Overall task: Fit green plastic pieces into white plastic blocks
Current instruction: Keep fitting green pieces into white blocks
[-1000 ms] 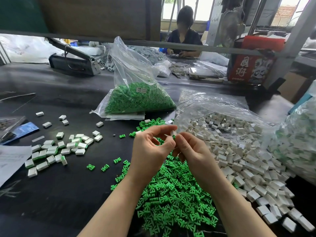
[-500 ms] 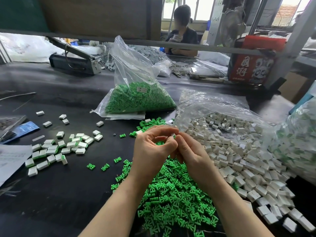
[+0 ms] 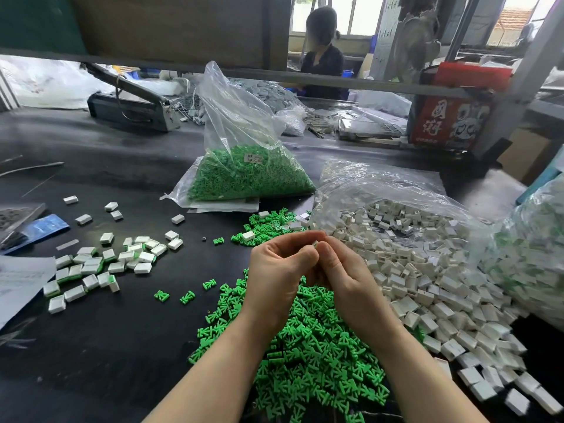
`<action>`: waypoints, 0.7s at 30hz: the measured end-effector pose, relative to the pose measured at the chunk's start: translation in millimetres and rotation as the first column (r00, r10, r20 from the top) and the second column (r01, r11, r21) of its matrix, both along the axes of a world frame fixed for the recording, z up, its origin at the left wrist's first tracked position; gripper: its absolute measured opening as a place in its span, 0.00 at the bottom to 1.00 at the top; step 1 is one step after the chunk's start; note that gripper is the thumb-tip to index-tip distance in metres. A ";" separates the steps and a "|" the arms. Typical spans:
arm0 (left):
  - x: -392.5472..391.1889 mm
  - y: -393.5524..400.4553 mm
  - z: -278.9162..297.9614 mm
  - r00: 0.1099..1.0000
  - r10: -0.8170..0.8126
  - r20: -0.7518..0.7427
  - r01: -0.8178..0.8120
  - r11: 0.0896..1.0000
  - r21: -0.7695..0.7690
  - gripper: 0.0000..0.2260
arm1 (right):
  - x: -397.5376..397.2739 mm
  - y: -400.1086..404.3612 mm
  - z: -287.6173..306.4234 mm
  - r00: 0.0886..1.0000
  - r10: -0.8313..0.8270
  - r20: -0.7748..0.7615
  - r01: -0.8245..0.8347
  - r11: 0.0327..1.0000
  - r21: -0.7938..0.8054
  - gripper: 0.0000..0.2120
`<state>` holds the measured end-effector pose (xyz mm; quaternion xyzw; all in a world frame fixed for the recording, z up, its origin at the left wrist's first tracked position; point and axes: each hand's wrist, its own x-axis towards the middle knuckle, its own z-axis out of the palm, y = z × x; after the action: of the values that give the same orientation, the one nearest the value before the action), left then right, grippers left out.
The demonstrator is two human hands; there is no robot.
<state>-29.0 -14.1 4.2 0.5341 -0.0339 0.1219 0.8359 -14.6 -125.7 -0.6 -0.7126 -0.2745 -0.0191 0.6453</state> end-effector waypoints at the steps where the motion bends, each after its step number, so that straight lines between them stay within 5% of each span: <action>1: -0.2 -0.1 0.2 1.000 -0.002 0.003 0.002 1.000 -0.005 0.10 | 0.2 0.1 -0.3 1.000 0.000 -0.005 0.000 1.000 0.004 0.12; 21: 0.8 -0.6 -1.7 0.999 -0.033 -0.011 0.032 0.996 -0.079 0.09 | -0.1 -0.7 -0.1 0.999 -0.035 0.007 0.035 0.999 -0.024 0.13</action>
<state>-28.2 -14.7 2.6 0.5009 -0.0325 0.1061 0.8583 -14.7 -126.4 -0.7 -0.7250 -0.2643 -0.0294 0.6353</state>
